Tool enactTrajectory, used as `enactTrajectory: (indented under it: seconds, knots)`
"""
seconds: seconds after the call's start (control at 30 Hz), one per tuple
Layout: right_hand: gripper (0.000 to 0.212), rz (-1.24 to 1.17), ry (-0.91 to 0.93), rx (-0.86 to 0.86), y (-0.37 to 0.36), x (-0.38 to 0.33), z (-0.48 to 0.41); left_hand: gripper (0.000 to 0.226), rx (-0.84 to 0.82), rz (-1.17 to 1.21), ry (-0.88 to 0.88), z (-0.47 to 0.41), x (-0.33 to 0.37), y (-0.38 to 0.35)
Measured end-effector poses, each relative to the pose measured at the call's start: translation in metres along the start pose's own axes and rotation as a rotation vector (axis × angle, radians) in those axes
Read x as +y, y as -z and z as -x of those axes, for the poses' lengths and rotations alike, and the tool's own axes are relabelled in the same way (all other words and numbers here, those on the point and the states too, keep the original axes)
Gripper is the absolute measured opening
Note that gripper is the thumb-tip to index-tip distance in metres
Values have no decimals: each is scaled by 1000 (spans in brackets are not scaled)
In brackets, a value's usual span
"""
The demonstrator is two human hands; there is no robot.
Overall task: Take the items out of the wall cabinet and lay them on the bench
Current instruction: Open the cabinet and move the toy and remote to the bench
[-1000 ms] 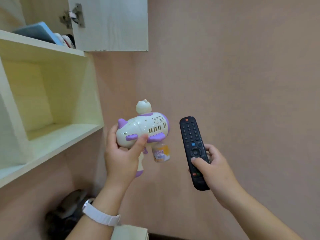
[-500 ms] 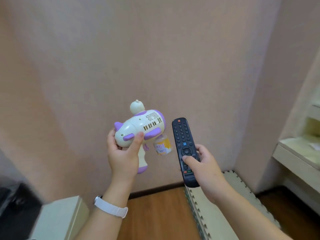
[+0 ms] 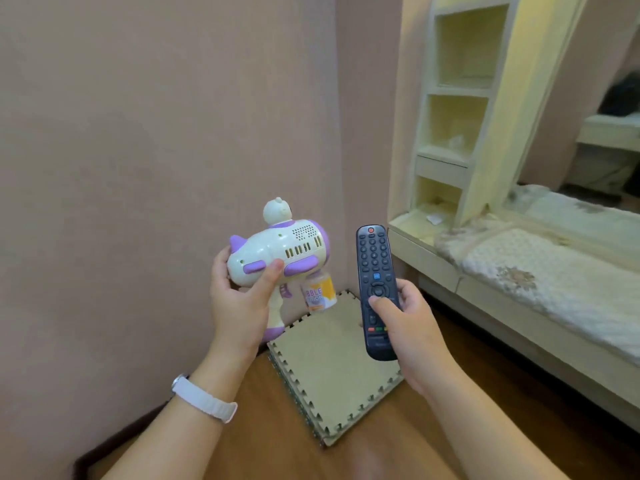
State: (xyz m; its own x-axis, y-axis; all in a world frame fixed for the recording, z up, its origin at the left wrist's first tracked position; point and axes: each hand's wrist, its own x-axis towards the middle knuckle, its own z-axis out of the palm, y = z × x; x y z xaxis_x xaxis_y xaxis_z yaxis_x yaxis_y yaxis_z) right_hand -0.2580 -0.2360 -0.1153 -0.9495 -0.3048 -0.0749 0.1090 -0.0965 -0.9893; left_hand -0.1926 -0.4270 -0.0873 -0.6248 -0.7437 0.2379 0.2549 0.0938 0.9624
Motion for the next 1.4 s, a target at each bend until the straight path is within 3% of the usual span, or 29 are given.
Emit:
enactTrajectory:
  seconds: [0.2, 0.53, 0.87, 1.17, 1.4]
  knots:
    - [15, 3, -42, 216, 65, 11, -20, 68, -187, 47, 120, -11, -37, -82]
    - [16, 67, -110, 530, 142, 9, -115, 46, -452, 195, 245, -73, -104, -234]
    - [15, 82, -175, 736, 184, 1, -204, 43, -602, 187, 359, -145, -173, -353]
    - [15, 59, -242, 829, 253, 12, -242, 47, -693, 113, 372, -137, -209, -441]
    - [14, -1, -294, 757, 340, 28, -287, 50, -674, 17, 345, -117, -232, -520]
